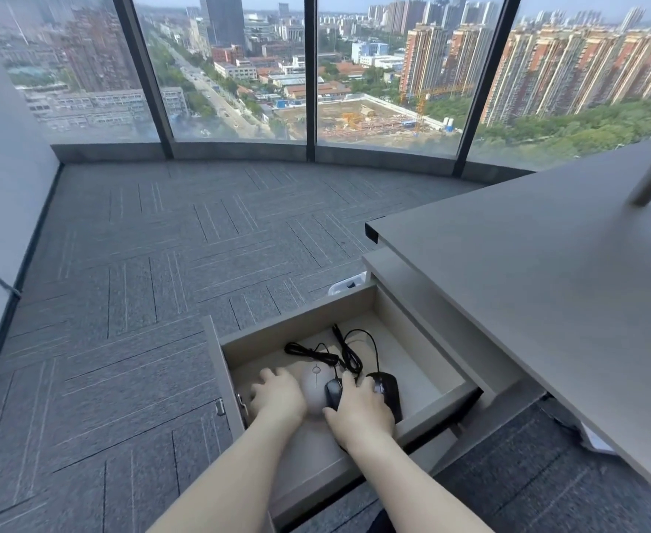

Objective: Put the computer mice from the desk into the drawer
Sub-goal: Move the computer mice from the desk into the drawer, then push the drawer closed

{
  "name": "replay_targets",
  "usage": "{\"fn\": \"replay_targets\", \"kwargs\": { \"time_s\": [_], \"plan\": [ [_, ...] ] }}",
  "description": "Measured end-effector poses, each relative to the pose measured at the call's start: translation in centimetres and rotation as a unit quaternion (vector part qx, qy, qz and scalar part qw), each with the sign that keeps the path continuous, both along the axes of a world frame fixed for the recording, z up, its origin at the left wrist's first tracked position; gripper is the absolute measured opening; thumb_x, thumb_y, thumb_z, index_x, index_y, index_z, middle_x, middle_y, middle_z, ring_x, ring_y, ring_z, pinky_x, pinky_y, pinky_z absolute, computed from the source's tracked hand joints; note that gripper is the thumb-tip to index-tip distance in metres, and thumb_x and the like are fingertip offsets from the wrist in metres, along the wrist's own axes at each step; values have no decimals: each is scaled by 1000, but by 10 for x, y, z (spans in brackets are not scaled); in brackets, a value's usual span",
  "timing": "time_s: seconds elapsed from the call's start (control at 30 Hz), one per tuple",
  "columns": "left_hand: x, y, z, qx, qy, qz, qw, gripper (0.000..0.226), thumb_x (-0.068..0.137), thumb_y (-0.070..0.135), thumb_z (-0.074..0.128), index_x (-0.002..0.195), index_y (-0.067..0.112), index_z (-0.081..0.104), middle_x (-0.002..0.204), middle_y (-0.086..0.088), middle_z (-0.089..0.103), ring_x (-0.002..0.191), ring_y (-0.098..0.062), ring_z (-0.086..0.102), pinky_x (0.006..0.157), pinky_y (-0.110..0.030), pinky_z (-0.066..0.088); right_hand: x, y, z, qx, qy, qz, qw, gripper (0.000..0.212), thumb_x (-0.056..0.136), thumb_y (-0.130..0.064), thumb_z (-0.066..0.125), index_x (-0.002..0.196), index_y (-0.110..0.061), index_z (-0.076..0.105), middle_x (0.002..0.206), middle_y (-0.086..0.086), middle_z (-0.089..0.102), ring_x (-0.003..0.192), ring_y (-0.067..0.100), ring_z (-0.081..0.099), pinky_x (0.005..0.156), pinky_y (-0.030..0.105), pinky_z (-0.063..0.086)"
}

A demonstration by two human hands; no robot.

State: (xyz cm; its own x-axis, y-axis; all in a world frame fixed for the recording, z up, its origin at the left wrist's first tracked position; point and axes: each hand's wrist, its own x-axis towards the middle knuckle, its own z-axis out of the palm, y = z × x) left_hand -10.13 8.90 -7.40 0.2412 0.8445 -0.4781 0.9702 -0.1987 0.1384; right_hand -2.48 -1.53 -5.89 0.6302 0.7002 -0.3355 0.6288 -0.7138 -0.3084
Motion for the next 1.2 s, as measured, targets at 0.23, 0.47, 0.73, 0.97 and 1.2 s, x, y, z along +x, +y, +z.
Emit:
{"fn": "replay_targets", "kwargs": {
  "time_s": [0.23, 0.47, 0.73, 0.97, 1.2],
  "plan": [
    [-22, -13, 51, 122, -235, -11, 964, 47, 88, 25, 45, 135, 18, 49, 140, -8, 48, 126, -31, 44, 98, -39, 40, -15, -43, 36, 209, 11, 36, 977, 21, 93, -29, 46, 102, -17, 61, 109, 4, 60, 98, 23, 56, 79, 37, 50],
    [-97, -34, 61, 163, -417, 132, 884, 42, 92, 14, 42, 133, 11, 51, 137, -15, 51, 121, -31, 51, 98, -42, 41, -83, -83, 60, 195, 60, 112, 973, 40, 90, -56, 47, 89, -17, 59, 92, -1, 69, 83, 19, 63, 66, 34, 48],
    [-148, -65, 35, -40, -465, 224, 856, 46, 96, 16, 39, 141, 11, 45, 141, -11, 51, 128, -32, 49, 106, -46, 40, -137, -115, 29, 151, 91, 110, 978, 58, 72, -74, 58, 104, -25, 57, 106, -7, 68, 98, 17, 64, 77, 35, 48],
    [-139, -80, 25, -168, -556, 277, 766, 26, 99, 17, 37, 114, 26, 57, 96, 5, 66, 95, -22, 62, 94, -42, 46, -133, -114, 7, 185, 65, 78, 977, 34, 84, -56, 58, 106, -29, 60, 110, -9, 69, 101, 16, 64, 76, 34, 49],
    [-107, -80, 26, -204, -573, 263, 749, 31, 99, 16, 37, 122, 25, 56, 102, 1, 69, 98, -22, 63, 82, -38, 51, -108, -118, 3, 215, 62, 48, 973, 19, 87, -46, 53, 86, -27, 54, 94, -6, 67, 84, 18, 62, 68, 34, 49]
  ]
}}
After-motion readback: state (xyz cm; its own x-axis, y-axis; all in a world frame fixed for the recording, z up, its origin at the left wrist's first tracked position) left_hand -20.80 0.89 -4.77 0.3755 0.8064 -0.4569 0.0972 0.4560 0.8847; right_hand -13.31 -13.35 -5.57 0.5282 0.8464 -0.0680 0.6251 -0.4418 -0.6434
